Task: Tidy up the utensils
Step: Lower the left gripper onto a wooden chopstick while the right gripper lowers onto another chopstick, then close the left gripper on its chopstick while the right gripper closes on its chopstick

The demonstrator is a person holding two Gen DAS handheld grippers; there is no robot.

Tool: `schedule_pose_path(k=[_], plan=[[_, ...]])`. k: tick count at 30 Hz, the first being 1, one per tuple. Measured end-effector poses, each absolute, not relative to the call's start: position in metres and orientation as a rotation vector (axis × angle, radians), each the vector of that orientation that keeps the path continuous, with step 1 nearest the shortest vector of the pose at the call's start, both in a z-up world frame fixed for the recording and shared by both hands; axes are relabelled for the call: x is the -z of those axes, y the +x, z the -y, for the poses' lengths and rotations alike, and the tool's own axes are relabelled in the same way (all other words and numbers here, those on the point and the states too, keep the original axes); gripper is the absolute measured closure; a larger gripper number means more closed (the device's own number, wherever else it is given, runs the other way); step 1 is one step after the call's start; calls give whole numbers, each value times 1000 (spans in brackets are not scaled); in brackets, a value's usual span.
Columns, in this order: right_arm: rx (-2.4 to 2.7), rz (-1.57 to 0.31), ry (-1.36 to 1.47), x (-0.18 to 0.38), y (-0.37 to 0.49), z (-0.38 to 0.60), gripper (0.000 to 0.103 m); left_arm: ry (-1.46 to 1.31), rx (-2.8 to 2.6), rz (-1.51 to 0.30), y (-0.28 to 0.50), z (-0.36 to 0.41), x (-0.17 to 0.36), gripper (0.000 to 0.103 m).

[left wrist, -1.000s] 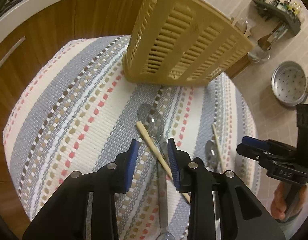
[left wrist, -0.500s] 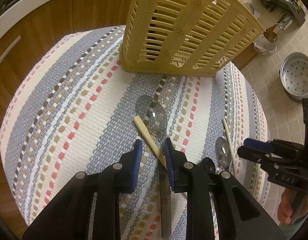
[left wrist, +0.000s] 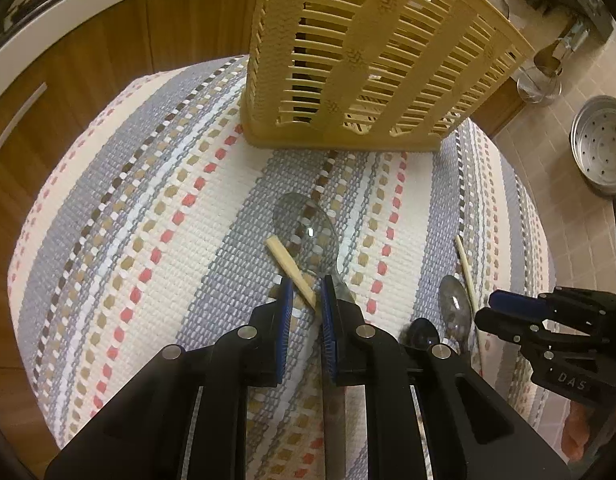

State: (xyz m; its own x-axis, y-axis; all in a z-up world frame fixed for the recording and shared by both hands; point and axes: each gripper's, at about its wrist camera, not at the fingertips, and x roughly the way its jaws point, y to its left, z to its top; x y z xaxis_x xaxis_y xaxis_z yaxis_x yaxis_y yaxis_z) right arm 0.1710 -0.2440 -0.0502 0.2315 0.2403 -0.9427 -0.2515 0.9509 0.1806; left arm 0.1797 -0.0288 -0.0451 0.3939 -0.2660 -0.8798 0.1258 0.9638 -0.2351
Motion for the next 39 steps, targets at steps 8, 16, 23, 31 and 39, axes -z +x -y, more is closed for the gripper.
schedule_pose_path(k=[8, 16, 23, 31, 39], plan=[[-318, -1278, -163, 55, 166, 223, 78, -67, 205, -1104, 172, 43, 44, 89], [-347, -1264, -193, 55, 162, 216, 96, -109, 224, -1097, 170, 46, 45, 100], [-375, -1268, -163, 53, 157, 230, 98, -168, 321, -1123, 173, 30, 31, 101], [-362, -1264, -121, 47, 158, 266, 98, -161, 304, -1133, 168, -13, 19, 100], [-362, -1311, -144, 51, 161, 266, 97, -28, 311, -1199, 179, -19, 36, 99]])
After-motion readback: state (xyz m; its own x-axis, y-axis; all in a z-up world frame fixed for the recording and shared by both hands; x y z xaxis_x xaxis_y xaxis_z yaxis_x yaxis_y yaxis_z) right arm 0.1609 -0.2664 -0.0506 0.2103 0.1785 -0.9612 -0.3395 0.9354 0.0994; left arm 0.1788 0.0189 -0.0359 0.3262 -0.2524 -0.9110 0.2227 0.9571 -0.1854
